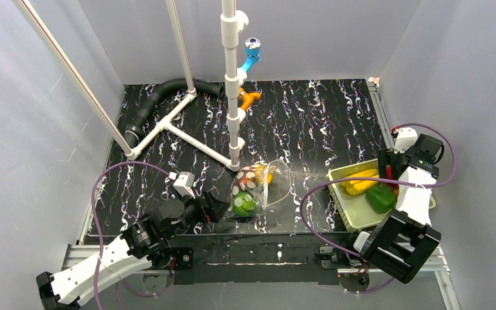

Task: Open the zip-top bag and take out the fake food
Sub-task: Place the fake fruit in the bin.

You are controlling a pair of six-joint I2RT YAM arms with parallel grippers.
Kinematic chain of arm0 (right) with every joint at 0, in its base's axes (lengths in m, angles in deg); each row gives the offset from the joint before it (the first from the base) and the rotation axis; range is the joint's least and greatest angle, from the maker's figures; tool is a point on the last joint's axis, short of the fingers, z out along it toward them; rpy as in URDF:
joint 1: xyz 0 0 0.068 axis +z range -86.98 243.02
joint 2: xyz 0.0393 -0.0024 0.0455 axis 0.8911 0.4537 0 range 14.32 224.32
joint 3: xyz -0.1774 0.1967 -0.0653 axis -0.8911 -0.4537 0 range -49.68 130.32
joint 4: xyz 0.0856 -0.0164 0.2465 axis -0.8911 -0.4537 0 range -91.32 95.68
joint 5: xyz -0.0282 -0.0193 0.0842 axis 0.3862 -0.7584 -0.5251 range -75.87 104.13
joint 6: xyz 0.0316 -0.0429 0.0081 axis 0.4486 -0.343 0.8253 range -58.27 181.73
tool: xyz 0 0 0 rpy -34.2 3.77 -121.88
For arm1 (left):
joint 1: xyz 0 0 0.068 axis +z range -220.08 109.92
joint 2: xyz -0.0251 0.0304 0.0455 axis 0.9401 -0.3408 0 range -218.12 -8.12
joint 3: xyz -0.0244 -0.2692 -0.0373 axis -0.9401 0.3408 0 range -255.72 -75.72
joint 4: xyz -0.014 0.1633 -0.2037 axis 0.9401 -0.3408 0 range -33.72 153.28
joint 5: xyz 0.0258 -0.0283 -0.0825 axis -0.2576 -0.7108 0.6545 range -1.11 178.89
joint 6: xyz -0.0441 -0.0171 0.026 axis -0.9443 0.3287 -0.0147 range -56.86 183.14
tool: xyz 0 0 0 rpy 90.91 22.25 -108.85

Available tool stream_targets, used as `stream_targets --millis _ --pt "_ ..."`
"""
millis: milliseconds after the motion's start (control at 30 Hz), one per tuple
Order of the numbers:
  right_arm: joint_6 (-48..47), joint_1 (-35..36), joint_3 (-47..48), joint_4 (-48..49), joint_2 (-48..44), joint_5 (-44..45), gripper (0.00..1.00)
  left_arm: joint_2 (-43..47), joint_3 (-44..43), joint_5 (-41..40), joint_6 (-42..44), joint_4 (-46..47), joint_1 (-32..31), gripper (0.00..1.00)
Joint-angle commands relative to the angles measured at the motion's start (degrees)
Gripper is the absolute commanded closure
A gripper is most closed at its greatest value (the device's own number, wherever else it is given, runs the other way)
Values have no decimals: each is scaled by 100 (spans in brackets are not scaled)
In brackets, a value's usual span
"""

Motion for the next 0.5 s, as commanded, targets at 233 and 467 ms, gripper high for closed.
stream_targets --millis 233,467 --pt "-50 -22 351 -351 -192 -824 2 46 -202 -49 52 34 -28 2" --pt "-241 -29 678 -1126 -363 -2436 2 -17 -182 -23 31 103 -28 2"
